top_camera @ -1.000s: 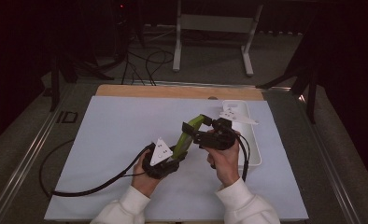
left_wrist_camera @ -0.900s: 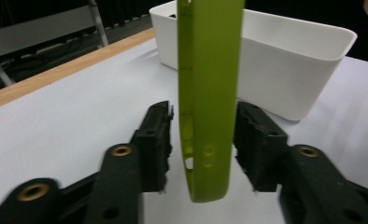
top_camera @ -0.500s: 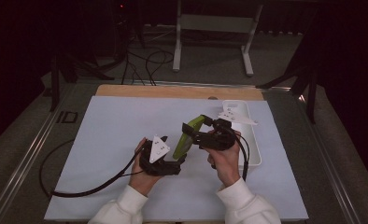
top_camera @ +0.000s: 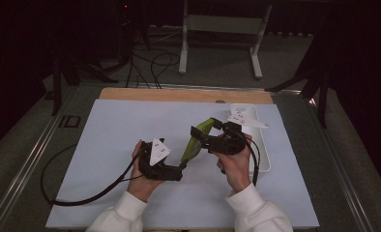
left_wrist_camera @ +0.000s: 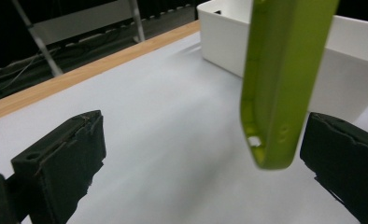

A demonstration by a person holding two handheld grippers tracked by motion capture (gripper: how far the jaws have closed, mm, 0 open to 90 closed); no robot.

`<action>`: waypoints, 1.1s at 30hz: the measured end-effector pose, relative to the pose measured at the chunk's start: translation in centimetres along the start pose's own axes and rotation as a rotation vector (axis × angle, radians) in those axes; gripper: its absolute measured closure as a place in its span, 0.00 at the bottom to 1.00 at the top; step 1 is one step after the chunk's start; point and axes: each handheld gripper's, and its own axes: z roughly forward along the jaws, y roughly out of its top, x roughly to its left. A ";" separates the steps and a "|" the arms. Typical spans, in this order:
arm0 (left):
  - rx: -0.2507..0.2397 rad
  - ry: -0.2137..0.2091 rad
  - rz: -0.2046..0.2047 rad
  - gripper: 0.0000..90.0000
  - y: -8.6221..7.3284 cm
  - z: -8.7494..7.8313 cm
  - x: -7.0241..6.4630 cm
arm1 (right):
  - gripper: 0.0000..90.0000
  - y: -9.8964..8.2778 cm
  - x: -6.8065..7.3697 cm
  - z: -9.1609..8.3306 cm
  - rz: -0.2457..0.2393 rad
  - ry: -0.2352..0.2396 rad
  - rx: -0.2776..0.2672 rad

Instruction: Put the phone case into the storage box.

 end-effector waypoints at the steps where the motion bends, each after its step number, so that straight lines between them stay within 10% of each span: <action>1: -0.002 0.002 -0.004 0.01 -0.1 -0.1 0.2 | 0.17 0.1 0.0 -0.1 -0.001 -0.002 0.001; 33: -0.007 0.023 -0.103 0.00 -5.1 -5.6 6.2 | 0.17 0.5 -1.3 -0.6 -0.007 -0.054 0.033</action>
